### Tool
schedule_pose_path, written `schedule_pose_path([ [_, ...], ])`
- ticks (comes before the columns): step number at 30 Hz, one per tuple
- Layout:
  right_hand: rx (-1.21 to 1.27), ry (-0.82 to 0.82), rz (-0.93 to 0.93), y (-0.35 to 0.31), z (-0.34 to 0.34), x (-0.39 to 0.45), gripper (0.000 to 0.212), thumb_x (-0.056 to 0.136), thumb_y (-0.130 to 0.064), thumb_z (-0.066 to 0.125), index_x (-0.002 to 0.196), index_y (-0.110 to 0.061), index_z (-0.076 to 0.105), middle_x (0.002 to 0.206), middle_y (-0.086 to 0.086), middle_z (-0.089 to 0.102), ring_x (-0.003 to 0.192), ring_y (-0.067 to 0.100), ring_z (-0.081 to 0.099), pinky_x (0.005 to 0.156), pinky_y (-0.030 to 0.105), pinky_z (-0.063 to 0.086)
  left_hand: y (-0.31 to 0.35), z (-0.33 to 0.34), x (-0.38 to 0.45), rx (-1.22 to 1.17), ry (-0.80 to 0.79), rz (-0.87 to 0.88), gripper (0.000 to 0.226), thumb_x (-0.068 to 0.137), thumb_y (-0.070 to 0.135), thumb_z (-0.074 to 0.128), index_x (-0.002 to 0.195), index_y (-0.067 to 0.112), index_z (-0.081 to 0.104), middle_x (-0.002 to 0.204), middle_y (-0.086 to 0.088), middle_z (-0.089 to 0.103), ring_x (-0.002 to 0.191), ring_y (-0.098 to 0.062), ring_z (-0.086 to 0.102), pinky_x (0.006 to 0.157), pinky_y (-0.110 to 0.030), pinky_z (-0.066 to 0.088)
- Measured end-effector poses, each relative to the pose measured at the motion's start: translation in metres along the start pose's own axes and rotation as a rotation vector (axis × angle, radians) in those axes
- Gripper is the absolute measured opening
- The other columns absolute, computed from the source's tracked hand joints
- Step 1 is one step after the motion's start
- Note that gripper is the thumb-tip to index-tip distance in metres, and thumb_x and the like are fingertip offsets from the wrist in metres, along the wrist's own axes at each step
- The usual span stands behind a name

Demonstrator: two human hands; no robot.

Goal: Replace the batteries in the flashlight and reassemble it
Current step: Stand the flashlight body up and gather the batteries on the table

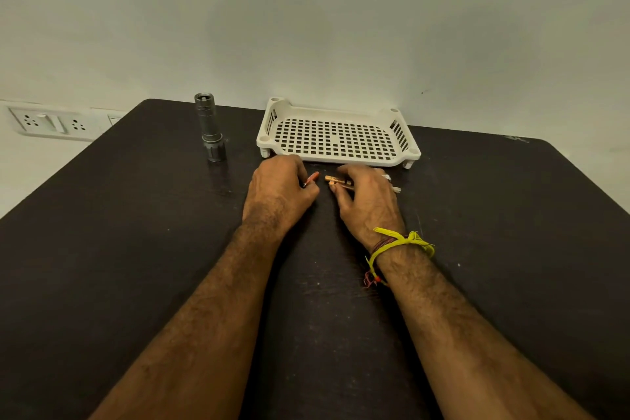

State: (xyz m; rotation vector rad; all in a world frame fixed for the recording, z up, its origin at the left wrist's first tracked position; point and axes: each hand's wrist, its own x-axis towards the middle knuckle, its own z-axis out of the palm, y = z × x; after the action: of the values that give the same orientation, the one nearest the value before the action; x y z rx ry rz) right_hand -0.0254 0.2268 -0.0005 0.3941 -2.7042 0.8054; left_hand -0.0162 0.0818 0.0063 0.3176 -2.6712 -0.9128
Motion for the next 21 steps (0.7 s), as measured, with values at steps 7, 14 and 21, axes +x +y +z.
schedule_pose_path([
  [7, -0.032, 0.002, -0.002, -0.004, -0.002, -0.007, 0.02, 0.092, -0.013, 0.061, 0.11, -0.016, 0.069, 0.108, 0.003, 0.07, 0.107, 0.02, 0.057, 0.087, 0.025, 0.04, -0.001, -0.001, 0.002, -0.036, 0.028, -0.003, 0.024, 0.076, 0.023, 0.08, 0.098, 0.02, 0.069, 0.099, 0.003, 0.069, 0.095, -0.013, 0.064, 0.086, -0.032, 0.056],
  [14, -0.145, -0.003, 0.096, -0.004, -0.002, 0.002, 0.024, 0.096, -0.021, 0.059, 0.114, -0.012, 0.074, 0.115, 0.01, 0.068, 0.114, 0.028, 0.056, 0.095, 0.036, 0.044, 0.005, 0.0, 0.009, 0.05, 0.0, -0.07, 0.019, 0.08, 0.026, 0.078, 0.095, 0.015, 0.076, 0.1, -0.003, 0.069, 0.093, -0.017, 0.065, 0.085, -0.038, 0.059],
  [21, -0.07, 0.073, 0.112, -0.006, -0.006, 0.001, 0.021, 0.091, -0.028, 0.07, 0.105, -0.015, 0.078, 0.109, 0.008, 0.07, 0.106, 0.027, 0.062, 0.094, 0.038, 0.048, 0.003, -0.001, 0.008, -0.012, 0.019, -0.039, 0.013, 0.079, 0.028, 0.079, 0.087, 0.019, 0.075, 0.092, 0.003, 0.07, 0.086, -0.011, 0.064, 0.083, -0.035, 0.058],
])
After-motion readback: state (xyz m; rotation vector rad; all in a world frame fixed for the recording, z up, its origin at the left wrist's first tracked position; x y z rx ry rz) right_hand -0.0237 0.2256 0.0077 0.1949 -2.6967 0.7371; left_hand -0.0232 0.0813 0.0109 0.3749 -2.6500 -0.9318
